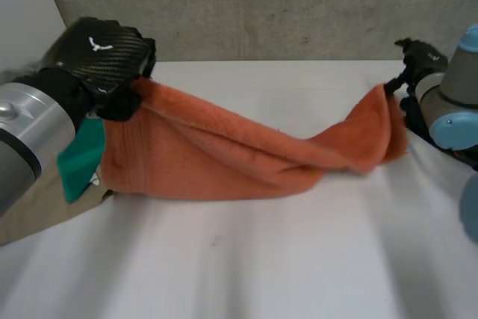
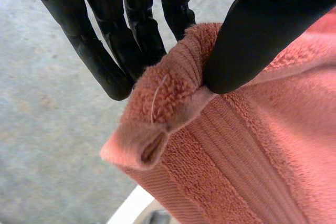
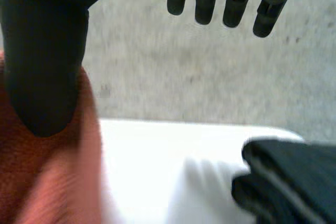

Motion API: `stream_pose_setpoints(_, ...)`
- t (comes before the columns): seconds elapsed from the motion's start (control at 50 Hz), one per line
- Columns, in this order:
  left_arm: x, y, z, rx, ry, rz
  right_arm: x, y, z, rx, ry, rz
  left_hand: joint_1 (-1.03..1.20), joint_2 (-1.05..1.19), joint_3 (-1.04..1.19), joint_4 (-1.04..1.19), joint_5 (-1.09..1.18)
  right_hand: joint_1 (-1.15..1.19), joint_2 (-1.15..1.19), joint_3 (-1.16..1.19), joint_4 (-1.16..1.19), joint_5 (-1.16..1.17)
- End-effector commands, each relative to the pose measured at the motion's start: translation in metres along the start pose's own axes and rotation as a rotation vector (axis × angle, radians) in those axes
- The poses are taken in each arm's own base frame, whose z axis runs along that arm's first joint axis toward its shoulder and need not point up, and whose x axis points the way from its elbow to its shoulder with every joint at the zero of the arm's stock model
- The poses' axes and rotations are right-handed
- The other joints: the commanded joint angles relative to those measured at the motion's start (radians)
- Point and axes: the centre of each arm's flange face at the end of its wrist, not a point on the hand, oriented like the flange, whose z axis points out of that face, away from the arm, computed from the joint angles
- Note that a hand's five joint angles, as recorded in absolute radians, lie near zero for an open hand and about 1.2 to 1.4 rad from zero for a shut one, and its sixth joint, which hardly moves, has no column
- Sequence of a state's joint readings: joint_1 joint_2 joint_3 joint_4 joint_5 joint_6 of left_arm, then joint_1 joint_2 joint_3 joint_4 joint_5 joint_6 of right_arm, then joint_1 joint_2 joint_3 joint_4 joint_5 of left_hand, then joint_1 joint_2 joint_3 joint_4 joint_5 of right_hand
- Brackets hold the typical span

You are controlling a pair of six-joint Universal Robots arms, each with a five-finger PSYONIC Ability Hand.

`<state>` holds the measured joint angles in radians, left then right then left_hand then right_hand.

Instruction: Fold the laundry.

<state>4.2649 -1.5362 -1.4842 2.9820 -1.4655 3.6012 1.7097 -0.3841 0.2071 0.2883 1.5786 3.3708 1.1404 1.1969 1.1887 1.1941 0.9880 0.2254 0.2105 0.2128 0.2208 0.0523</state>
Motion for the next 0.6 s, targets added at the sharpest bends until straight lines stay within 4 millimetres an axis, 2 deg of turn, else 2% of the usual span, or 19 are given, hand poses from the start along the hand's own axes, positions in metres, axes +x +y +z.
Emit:
stream_pose_setpoints(0.02,0.014,-0.02,-0.015,0.012,0.073,-0.067,0.002,-0.021,-0.016,-0.065,0.015,-0.058,0.256,0.199,0.208,0.202,0.234,-0.051,-0.036,-0.038,-0.046,-0.052)
stream_pose_setpoints(0.14,0.013,-0.048,-0.021,0.087,0.078,-0.117,-0.004,-0.059,-0.045,-0.063,-0.017,-0.221,0.256,0.199,0.208,0.202,0.234,-0.051,-0.036,-0.038,-0.046,-0.052)
stream_pose_setpoints(0.16,0.011,-0.057,-0.022,0.114,0.073,-0.126,-0.006,-0.066,-0.057,-0.073,-0.038,-0.286,0.256,0.199,0.208,0.202,0.234,-0.051,-0.036,-0.038,-0.046,-0.052)
stream_pose_setpoints(0.24,0.007,-0.078,-0.024,0.169,0.058,-0.152,-0.012,-0.076,-0.086,-0.075,-0.116,-0.428,0.256,0.199,0.208,0.202,0.234,-0.051,-0.036,-0.038,-0.046,-0.052)
stream_pose_setpoints(0.28,0.006,-0.085,-0.024,0.183,0.053,-0.165,-0.013,-0.081,-0.094,-0.05,-0.139,-0.464,0.256,0.199,0.208,0.202,0.234,-0.051,-0.036,-0.038,-0.046,-0.052)
stream_pose_setpoints(0.32,0.006,-0.091,-0.024,0.186,0.05,-0.181,-0.01,-0.082,-0.1,-0.028,-0.16,-0.476,0.256,0.199,0.208,0.202,0.234,0.08,0.095,0.093,0.085,0.079)
stream_pose_setpoints(0.38,0.004,-0.099,-0.026,0.193,0.042,-0.195,-0.008,-0.08,-0.102,-0.021,-0.175,-0.481,0.256,0.199,0.208,0.202,0.234,0.119,0.134,0.132,0.124,0.118)
stream_pose_setpoints(0.44,0.002,-0.109,-0.03,0.216,0.033,-0.209,-0.007,-0.063,-0.114,-0.123,-0.198,-0.476,0.256,0.199,0.208,0.202,0.234,0.157,0.172,0.17,0.162,0.156)
stream_pose_setpoints(0.46,0.0,-0.115,-0.031,0.236,0.024,-0.211,-0.008,-0.052,-0.124,-0.206,-0.221,-0.472,0.256,0.199,0.208,0.202,0.234,0.271,0.286,0.284,0.276,0.269)
stream_pose_setpoints(0.52,-0.001,-0.122,-0.034,0.257,0.016,-0.213,-0.012,-0.038,-0.142,-0.319,-0.276,-0.457,0.256,0.199,0.208,0.202,0.234,0.462,0.477,0.475,0.467,0.461)
stream_pose_setpoints(0.54,0.001,-0.124,-0.033,0.262,0.014,-0.214,-0.015,-0.029,-0.153,-0.387,-0.32,-0.436,0.256,0.199,0.208,0.202,0.234,0.556,0.571,0.569,0.56,0.554)
stream_pose_setpoints(0.6,0.004,-0.125,-0.031,0.26,0.017,-0.212,-0.021,-0.015,-0.167,-0.437,-0.399,-0.396,0.256,0.199,0.208,0.202,0.234,0.572,0.586,0.584,0.576,0.57)
